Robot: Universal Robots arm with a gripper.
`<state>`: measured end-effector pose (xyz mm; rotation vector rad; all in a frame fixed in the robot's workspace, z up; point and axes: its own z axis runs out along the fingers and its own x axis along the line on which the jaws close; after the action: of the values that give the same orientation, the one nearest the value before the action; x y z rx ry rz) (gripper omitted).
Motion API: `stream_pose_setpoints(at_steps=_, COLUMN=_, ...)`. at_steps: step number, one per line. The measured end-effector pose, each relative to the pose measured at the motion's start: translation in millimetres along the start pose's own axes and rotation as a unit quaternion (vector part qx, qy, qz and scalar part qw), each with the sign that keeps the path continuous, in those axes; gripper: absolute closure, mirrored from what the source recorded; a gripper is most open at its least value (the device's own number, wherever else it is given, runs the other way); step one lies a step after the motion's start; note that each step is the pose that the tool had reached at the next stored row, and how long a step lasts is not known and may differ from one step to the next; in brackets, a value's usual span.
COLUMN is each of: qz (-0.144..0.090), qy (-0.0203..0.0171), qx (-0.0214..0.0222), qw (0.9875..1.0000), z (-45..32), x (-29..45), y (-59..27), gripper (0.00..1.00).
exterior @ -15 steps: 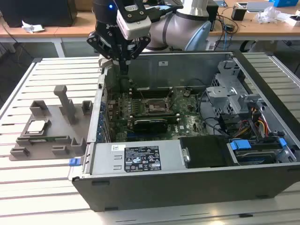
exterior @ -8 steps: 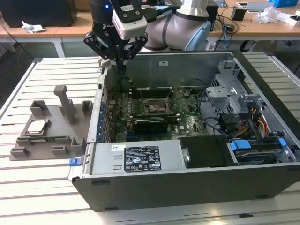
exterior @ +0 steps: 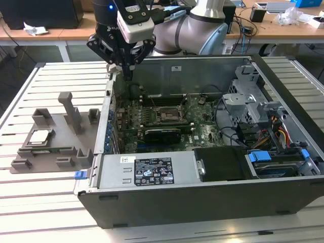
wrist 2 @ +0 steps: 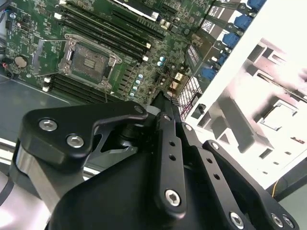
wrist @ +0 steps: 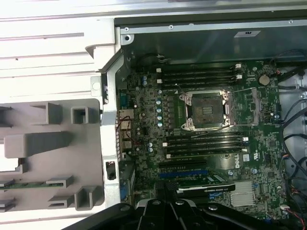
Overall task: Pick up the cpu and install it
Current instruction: 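Reach for the cpu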
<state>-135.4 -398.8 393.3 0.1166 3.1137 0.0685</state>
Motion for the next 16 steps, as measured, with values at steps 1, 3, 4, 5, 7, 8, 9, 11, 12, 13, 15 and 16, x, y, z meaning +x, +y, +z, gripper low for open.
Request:
stream_pose_setpoints(at_steps=1, qz=0.0, qy=0.0, qx=0.0, qw=1.0, z=0.0, x=0.5, y=-0.1, gripper=0.89)
stream_pose_setpoints(at_steps=3, qz=0.0, qy=0.0, qx=0.0, qw=1.0, z=-0.1, x=3.8, y=-0.3, gripper=0.89)
stream_pose_setpoints(at_steps=4, qz=0.0, qy=0.0, qx=0.0, qw=1.0, z=-0.2, x=7.7, y=-0.6, gripper=0.89)
stream_pose_setpoints(at_steps=5, qz=0.0, qy=0.0, qx=0.0, qw=1.0, z=-0.3, x=9.9, y=-0.7, gripper=0.89)
stream_pose_setpoints(at_steps=7, qz=0.0, qy=0.0, qx=0.0, qw=1.0, z=-0.3, x=11.4, y=-0.8, gripper=0.89)
stream_pose_setpoints(at_steps=8, qz=0.0, qy=0.0, qx=0.0, qw=1.0, z=-0.3, x=12.2, y=-0.9, gripper=0.89)
stream_pose_setpoints(at_steps=9, qz=0.0, qy=0.0, qx=0.0, qw=1.0, z=-0.4, x=13.2, y=-1.0, gripper=0.89)
stream_pose_setpoints(at_steps=11, qz=0.0, qy=0.0, qx=0.0, qw=1.0, z=-0.4, x=16.2, y=-1.2, gripper=0.89)
stream_pose_setpoints(at_steps=12, qz=0.0, qy=0.0, qx=0.0, qw=1.0, z=-0.5, x=17.4, y=-1.3, gripper=0.89)
stream_pose_setpoints(at_steps=13, qz=0.0, qy=0.0, qx=0.0, qw=1.0, z=-0.5, x=19.4, y=-1.5, gripper=0.89)
stream_pose_setpoints(at_steps=15, qz=0.0, qy=0.0, qx=0.0, qw=1.0, z=-0.6, x=22.5, y=-1.7, gripper=0.89)
stream_pose_setpoints(at_steps=16, qz=0.0, qy=0.0, qx=0.0, qw=1.0, z=-0.6, x=24.5, y=-1.8, gripper=0.89)
